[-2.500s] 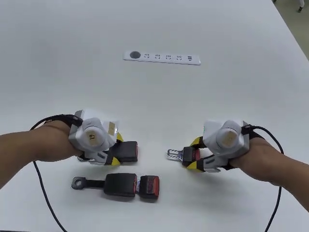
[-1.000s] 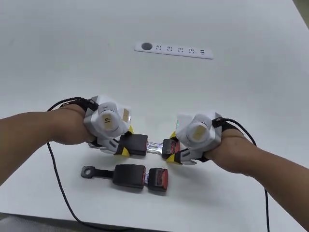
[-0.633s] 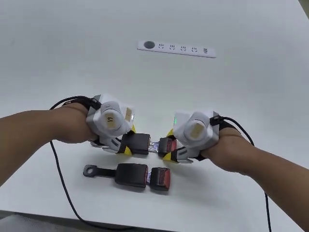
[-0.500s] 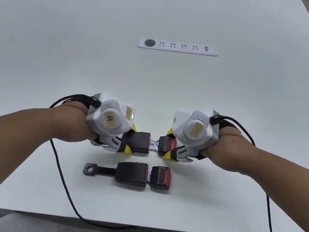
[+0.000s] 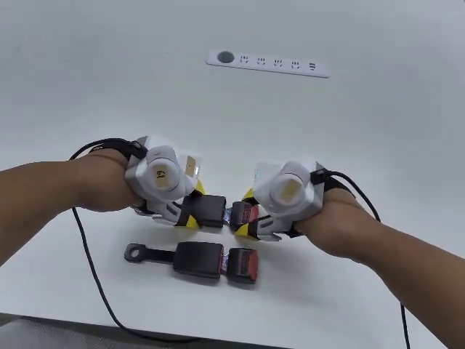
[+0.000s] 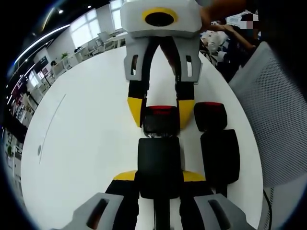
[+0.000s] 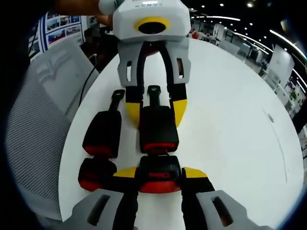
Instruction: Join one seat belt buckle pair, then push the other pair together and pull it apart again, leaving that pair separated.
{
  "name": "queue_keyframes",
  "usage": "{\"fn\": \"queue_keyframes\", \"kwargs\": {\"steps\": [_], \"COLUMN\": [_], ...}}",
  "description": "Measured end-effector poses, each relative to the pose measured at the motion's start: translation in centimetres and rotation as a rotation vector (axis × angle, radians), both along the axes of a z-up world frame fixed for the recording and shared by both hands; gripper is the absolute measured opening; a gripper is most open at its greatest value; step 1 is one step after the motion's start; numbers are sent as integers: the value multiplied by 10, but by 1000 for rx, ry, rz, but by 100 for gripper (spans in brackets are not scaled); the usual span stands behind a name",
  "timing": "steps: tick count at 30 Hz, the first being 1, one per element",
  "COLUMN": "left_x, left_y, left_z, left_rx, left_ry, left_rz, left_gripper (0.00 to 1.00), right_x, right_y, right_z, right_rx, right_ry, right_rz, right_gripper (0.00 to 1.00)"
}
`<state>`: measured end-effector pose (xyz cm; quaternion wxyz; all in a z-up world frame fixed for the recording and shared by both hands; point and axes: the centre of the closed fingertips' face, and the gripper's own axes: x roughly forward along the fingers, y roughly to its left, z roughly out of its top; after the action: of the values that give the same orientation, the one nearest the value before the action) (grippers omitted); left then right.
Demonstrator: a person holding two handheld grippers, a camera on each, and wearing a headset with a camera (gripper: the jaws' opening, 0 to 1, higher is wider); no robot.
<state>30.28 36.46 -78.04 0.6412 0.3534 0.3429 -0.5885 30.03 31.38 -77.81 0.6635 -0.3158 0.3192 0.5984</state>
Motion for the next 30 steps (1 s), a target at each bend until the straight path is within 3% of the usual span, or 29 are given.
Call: {"fn": "queue_keyframes", "kwargs": {"steps": [21, 30], "left_x": [0, -1], "left_y": [0, -1], "left_z": [1, 2], "left_rx": [-15, -14], "left_ry": [2, 4], "left_rz": [12, 9], "left_gripper": [32, 33], "right_x": [1, 1], "right_y": [-2, -17], "right_z": [2, 2], "right_rx": [4, 4], "right_ry": [0, 9], "right_rz": [10, 1], "right_gripper": [30, 31]}}
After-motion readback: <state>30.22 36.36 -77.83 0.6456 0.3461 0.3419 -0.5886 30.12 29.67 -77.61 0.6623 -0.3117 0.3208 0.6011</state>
